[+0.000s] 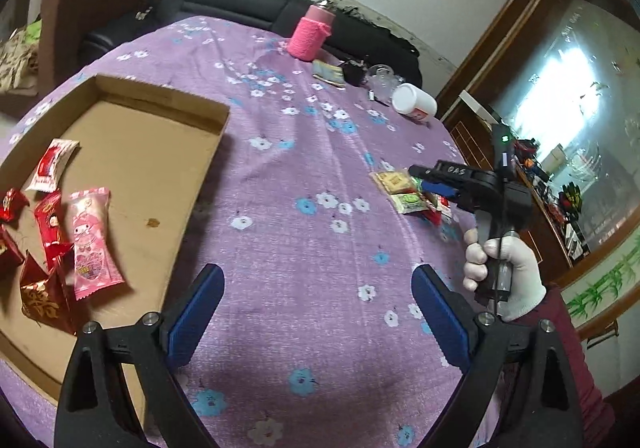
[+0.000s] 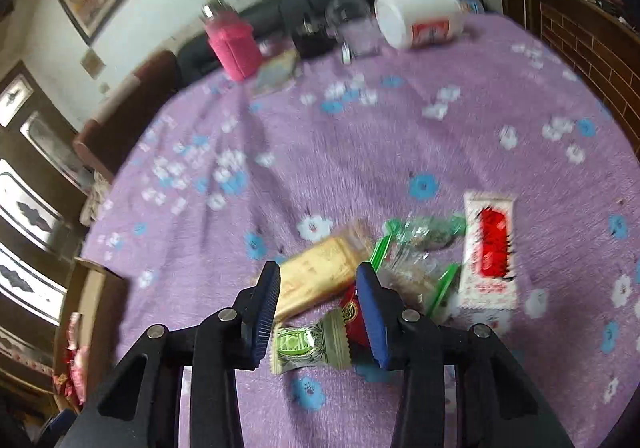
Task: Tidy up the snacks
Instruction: 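Grasp the yellow biscuit pack with the right tool while the left grasps a green candy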
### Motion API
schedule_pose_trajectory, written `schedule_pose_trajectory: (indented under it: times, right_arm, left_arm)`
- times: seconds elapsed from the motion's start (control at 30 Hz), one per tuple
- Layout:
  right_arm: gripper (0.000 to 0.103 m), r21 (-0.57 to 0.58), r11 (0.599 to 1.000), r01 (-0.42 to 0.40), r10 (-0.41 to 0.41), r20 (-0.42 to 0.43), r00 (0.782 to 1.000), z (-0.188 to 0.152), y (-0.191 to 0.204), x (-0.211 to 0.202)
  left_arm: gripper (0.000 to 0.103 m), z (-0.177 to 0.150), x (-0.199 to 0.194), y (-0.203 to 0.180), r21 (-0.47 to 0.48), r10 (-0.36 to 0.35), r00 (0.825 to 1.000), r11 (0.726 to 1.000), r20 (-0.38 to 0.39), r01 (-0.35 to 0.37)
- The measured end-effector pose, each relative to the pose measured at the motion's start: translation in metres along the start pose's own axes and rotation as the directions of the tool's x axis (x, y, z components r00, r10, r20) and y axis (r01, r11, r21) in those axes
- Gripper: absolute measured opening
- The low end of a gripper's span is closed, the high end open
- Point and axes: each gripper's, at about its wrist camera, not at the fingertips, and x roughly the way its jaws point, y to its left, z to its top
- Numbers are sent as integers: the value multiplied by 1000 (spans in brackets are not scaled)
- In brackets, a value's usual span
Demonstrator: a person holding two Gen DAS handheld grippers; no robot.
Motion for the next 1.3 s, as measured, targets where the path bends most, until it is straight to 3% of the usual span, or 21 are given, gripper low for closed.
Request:
schedule_pose_trajectory:
  times: [0.07, 0.13, 0.17, 0.23, 0.27, 0.37, 0.43, 0.5, 0.67, 0.77, 0.87, 0.93, 0.97, 1.07, 1.2, 1.3]
  right_arm:
    - [42, 9, 998, -64, 64, -73, 995, -9, 5, 9]
    - [43, 30, 970, -241, 243, -158, 957, -21, 14, 9]
    - [43, 22, 949, -314, 313, -160, 936, -24, 19, 1]
    - [43, 13, 959, -283, 283, -104, 953, -19, 18, -13]
    - [43, 27, 975, -221, 222, -69, 973, -12, 12, -17]
    - [49, 95, 990, -109, 115, -63, 991, 4, -1, -9]
    - [48, 139, 988, -67, 82, -105, 991, 8, -5, 4]
    - [48, 185, 981, 52, -25, -145, 989, 9, -9, 16]
    - [56, 247, 960, 131, -110, -97, 989, 26, -7, 21]
    - [59, 224, 960, 165, -148, -93, 985, 35, 5, 31]
    - [62, 121, 966, 229, -218, -95, 971, 35, 28, 45]
    - [53, 29, 965, 261, -258, -82, 963, 29, 42, 49]
    - [42, 1, 967, 255, -254, -85, 964, 27, 46, 52]
    - [34, -38, 978, 203, -205, -82, 975, 19, 49, 50]
    - [34, -41, 993, 108, -111, -53, 992, 0, 41, 28]
    - [34, -26, 999, 43, -44, -8, 999, -18, 36, 4]
  left_arm:
    - [95, -1, 1, 4, -8, -3, 1000, 1000, -2, 3]
    - [95, 0, 1, 7, -12, -8, 1000, 1000, -2, 8]
    - [95, 0, 2, 8, -15, -14, 1000, 1000, -4, 14]
    - [95, 1, 3, 9, -20, -26, 1000, 999, -4, 26]
    - [95, 0, 3, 9, -23, -32, 999, 999, -5, 32]
    - [95, -1, 5, 9, -26, -50, 999, 998, -8, 49]
    - [95, -1, 4, 10, -29, -54, 998, 998, -8, 54]
    - [95, -2, 3, 13, -35, -59, 998, 998, -6, 59]
    - [95, -1, -1, 21, -45, -65, 998, 997, 5, 65]
    - [95, -1, 0, 20, -33, -62, 998, 997, 6, 63]
    - [95, -2, -2, 14, 6, -46, 999, 999, 14, 46]
    - [95, -3, -1, 8, 38, -34, 999, 999, 14, 33]
    - [95, -3, -1, 5, 52, -31, 999, 998, 12, 30]
    - [95, -4, 3, -4, 103, -25, 1000, 994, -2, 26]
    - [94, -1, 19, -22, 176, -11, 999, 984, -42, 18]
    - [86, 3, 38, -39, 250, 32, 997, 968, -65, -15]
